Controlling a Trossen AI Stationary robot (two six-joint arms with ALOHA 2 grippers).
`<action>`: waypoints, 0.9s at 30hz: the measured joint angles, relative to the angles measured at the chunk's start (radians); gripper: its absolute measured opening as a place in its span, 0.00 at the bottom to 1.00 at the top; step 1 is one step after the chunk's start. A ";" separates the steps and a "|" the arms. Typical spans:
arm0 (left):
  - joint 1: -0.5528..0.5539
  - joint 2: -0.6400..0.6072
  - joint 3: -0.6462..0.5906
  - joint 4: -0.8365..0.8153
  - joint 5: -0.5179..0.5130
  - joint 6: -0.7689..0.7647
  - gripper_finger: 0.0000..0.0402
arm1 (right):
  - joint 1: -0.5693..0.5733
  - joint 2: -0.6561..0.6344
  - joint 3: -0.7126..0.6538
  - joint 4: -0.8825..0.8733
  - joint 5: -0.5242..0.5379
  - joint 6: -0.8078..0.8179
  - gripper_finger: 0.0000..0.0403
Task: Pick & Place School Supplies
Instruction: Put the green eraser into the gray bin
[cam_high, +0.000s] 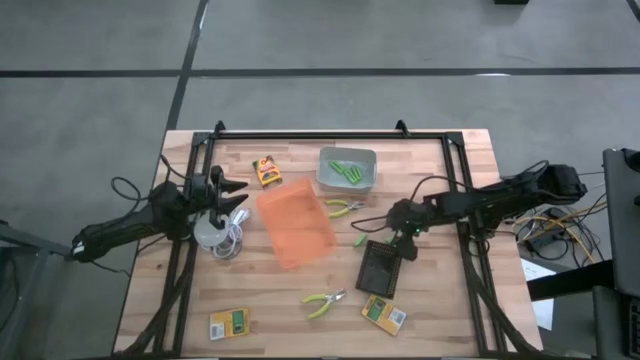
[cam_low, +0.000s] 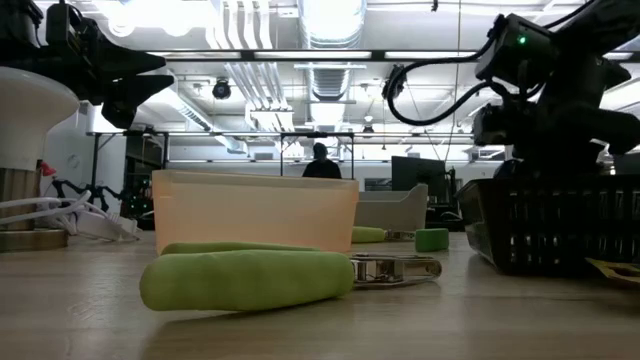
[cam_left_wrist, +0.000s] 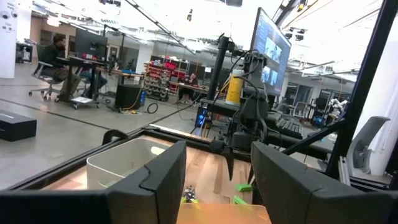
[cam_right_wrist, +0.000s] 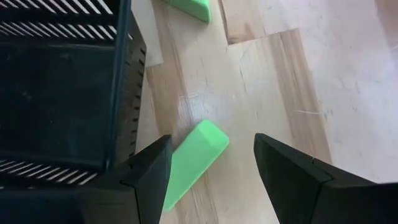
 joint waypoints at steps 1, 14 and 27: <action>0.000 0.000 0.000 0.000 0.000 0.000 0.47 | 0.000 0.009 -0.001 0.008 0.000 -0.002 0.55; 0.000 0.000 0.000 0.000 0.000 0.000 0.47 | -0.001 0.090 0.002 0.033 -0.008 -0.022 0.55; 0.000 0.000 0.000 0.000 0.000 0.000 0.47 | -0.005 0.000 0.000 -0.188 0.028 0.046 0.55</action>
